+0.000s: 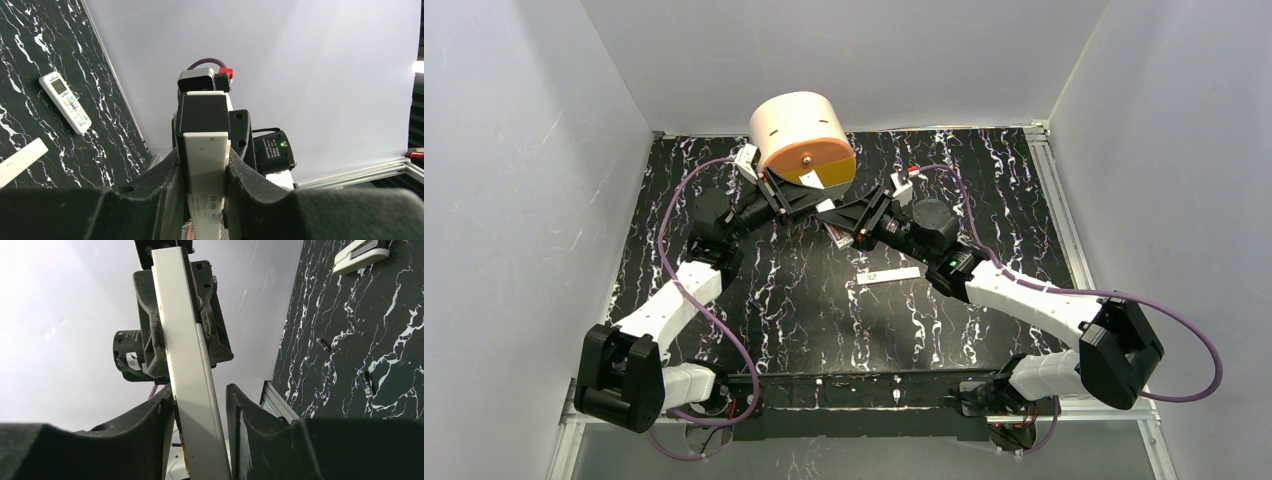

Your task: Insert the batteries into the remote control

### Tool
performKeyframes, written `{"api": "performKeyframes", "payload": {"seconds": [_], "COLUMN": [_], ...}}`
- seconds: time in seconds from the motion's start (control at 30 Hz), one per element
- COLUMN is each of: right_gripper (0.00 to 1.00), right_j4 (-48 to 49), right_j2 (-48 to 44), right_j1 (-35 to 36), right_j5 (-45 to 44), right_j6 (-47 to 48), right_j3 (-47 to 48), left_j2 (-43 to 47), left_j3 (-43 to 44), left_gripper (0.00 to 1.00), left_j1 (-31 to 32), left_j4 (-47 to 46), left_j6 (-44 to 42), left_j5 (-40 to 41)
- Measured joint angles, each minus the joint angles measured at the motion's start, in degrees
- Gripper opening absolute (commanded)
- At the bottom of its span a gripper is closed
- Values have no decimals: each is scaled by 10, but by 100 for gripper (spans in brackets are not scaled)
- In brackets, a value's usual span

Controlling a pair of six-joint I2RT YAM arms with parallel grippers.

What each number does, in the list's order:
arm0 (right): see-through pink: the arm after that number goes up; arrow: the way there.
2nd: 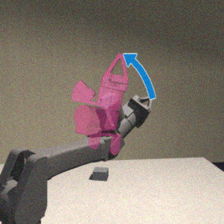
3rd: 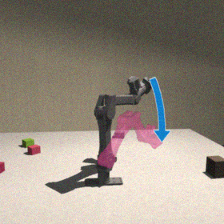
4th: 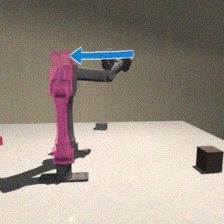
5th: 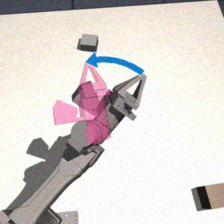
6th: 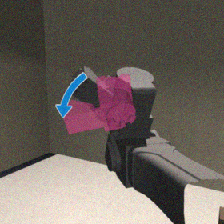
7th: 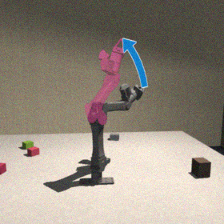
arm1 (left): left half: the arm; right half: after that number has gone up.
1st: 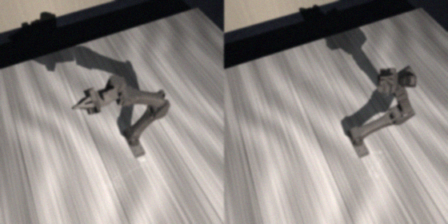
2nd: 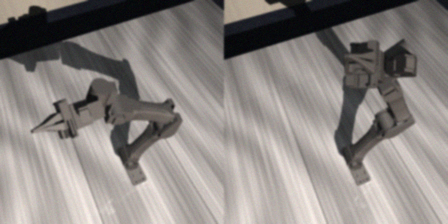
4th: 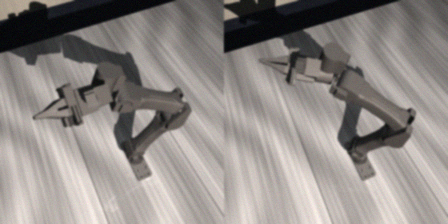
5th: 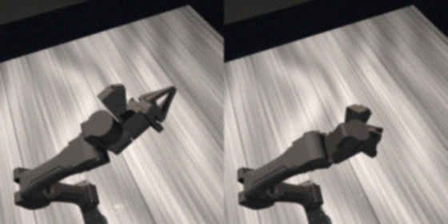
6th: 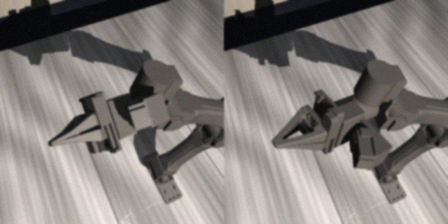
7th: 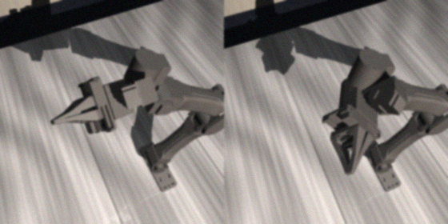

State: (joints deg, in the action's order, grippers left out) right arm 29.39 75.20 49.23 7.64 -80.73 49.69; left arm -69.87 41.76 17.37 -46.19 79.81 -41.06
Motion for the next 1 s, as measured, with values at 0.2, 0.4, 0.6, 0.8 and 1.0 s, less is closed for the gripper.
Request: {"api": "performKeyframes", "payload": {"seconds": [0.2,0.4,0.6,0.8,1.0], "right_gripper": [84,83,61,26,42], "right_j4": [21,25,26,15,24], "right_j2": [-3,-11,-23,-28,-27], "right_j1": [0,-1,-3,-5,-9], "right_j5": [-4,-8,-1,6,22], "right_j6": [9,22,43,74,82], "right_j3": [-14,-18,-18,-18,-18], "left_j2": [1,1,1,1,2], "left_j3": [0,0,0,1,2], "left_gripper": [0,0,0,0,0], "left_j1": [0,0,0,0,0], "left_j4": [-1,-1,-1,-5,-5], "left_j6": [3,1,1,7,27], "left_j5": [0,1,1,0,-2]}}
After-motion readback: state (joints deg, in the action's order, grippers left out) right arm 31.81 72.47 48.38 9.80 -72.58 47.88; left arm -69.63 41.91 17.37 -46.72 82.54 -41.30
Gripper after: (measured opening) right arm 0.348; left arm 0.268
